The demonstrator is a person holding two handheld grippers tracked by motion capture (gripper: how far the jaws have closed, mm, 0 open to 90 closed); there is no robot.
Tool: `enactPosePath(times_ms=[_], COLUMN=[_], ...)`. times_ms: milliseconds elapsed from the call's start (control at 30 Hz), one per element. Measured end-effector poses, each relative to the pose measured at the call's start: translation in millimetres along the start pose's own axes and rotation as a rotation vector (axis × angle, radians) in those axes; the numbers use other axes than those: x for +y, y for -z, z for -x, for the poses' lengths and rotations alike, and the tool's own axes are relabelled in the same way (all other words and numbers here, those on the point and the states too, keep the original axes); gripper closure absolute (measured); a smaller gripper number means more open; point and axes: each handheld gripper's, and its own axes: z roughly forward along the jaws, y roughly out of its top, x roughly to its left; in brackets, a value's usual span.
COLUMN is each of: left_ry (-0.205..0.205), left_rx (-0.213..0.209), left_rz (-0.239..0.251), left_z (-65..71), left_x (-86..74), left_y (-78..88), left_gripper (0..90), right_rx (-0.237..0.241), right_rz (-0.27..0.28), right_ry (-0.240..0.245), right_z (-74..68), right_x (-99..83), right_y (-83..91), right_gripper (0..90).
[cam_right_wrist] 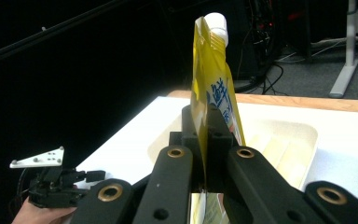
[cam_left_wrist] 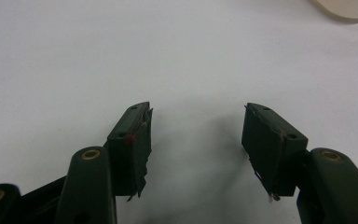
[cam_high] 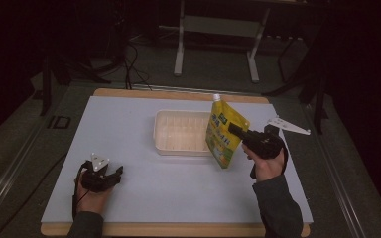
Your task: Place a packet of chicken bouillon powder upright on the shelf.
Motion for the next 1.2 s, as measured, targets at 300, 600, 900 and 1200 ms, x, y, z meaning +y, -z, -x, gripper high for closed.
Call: enactPosePath(times_ms=[300, 600, 900, 1200], left_ry=[-0.002, -0.002, -0.001, 0.006], left_rx=[0.000, -0.001, -0.001, -0.004], left_rz=[0.000, 0.000, 0.001, -0.001], left_z=[-0.1, -0.2, 0.0, -0.8], left_x=[0.0, 0.0, 0.0, 0.0], left_y=[0.0, 0.0, -0.1, 0.0], left_gripper=[42.0, 42.0, 42.0, 41.9], right_rx=[-0.016, -0.029, -0.047, -0.062], right_rz=[0.006, 0.014, 0.042, 0.066], right_ry=[0.003, -0.001, -0.015, -0.011], right_z=[0.4, 1.8, 5.9, 7.0], right_x=[2.6, 5.0, 5.3, 5.7], right_y=[-8.2, -13.9, -21.2, -28.6], right_gripper=[90.0, 90.0, 90.0, 90.0])
